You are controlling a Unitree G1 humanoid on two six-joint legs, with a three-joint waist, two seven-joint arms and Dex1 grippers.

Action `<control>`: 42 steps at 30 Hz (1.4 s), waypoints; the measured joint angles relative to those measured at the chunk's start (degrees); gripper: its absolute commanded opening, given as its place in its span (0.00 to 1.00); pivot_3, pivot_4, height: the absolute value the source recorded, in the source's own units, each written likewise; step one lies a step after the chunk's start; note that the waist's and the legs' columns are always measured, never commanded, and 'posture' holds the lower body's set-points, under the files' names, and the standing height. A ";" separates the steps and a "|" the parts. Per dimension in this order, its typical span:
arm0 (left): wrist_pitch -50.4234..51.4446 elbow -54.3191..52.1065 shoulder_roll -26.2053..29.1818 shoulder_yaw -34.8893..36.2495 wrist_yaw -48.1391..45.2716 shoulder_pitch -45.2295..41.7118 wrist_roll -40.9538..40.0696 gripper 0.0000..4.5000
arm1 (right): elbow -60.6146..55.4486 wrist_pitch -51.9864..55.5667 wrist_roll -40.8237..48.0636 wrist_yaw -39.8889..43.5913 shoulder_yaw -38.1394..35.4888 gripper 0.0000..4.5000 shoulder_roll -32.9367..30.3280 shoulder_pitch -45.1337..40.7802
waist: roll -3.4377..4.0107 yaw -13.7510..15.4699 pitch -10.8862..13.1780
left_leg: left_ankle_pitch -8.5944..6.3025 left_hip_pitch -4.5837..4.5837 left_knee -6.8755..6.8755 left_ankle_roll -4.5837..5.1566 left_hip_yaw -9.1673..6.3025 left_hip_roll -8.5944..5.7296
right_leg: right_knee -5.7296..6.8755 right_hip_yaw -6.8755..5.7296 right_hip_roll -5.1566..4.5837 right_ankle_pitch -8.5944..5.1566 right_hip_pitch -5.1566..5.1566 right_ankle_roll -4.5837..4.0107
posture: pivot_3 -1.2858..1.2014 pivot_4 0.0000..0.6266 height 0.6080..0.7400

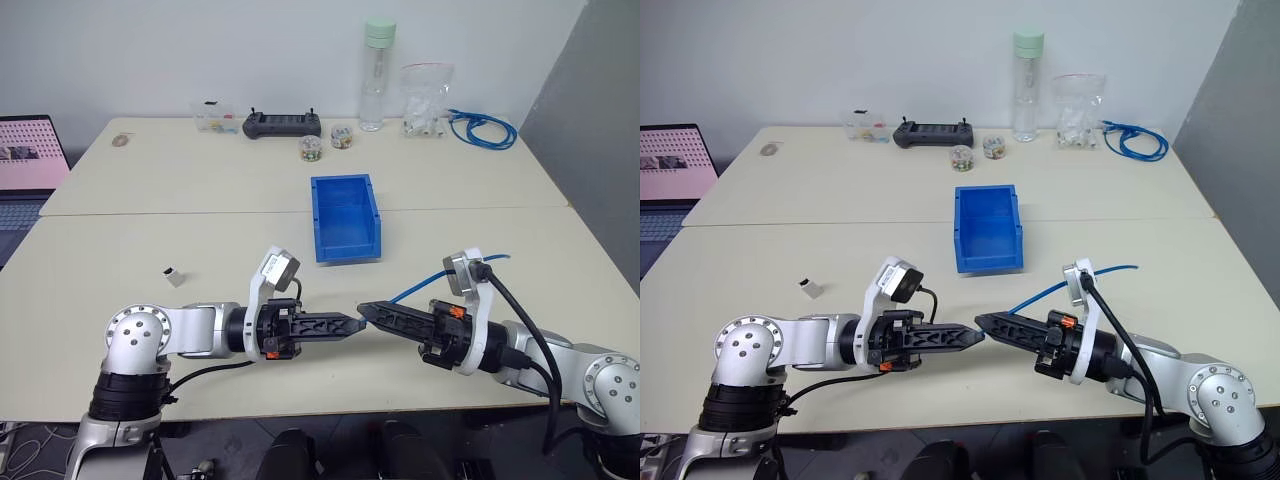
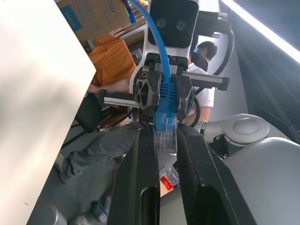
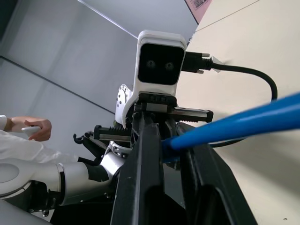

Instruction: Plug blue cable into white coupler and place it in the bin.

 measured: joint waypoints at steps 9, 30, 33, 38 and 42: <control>-3.27 -2.58 2.19 -0.66 -1.86 1.12 2.79 0.37 | 0.53 -0.30 -0.23 0.38 0.54 0.04 -0.20 -1.05 | 0.02 -0.07 0.01 | 0.00 -0.01 -0.01 0.00 0.02 0.00 | -0.02 0.01 0.01 -0.01 -0.01 -0.01 | 0.52 0.24 1.00; -31.69 -19.75 -10.71 -1.41 31.11 21.41 71.20 0.99 | 12.95 1.97 -19.02 12.04 -0.11 0.04 2.56 -8.58 | 0.08 1.02 0.14 | -0.01 -0.16 -0.03 0.00 0.01 0.02 | -0.20 0.03 -0.04 0.04 -0.05 0.05 | 0.52 0.24 1.00; -36.12 -15.76 -19.08 4.74 43.76 21.23 79.15 0.99 | 14.87 2.71 -21.11 13.51 -0.10 0.04 2.98 -10.38 | 0.06 1.26 0.13 | -0.01 -0.18 -0.02 0.01 0.02 0.02 | -0.21 0.02 -0.04 0.09 -0.05 0.01 | 0.52 0.24 1.00; -44.85 -6.05 -27.48 10.48 52.47 14.74 85.18 0.99 | 17.82 3.82 -23.87 15.22 -0.08 0.04 4.98 -13.50 | 0.00 1.70 0.09 | 0.00 -0.22 0.04 0.01 0.03 -0.03 | -0.17 -0.02 -0.04 0.16 -0.04 -0.03 | 0.52 0.24 1.00; -51.06 4.62 -28.45 13.54 53.99 6.96 87.59 0.99 | 18.13 4.75 -25.34 15.69 -0.14 0.04 6.18 -13.96 | -0.03 1.75 0.07 | 0.00 -0.23 0.04 0.01 0.05 -0.04 | -0.17 -0.03 -0.03 0.26 -0.04 -0.18 | 0.52 0.24 1.00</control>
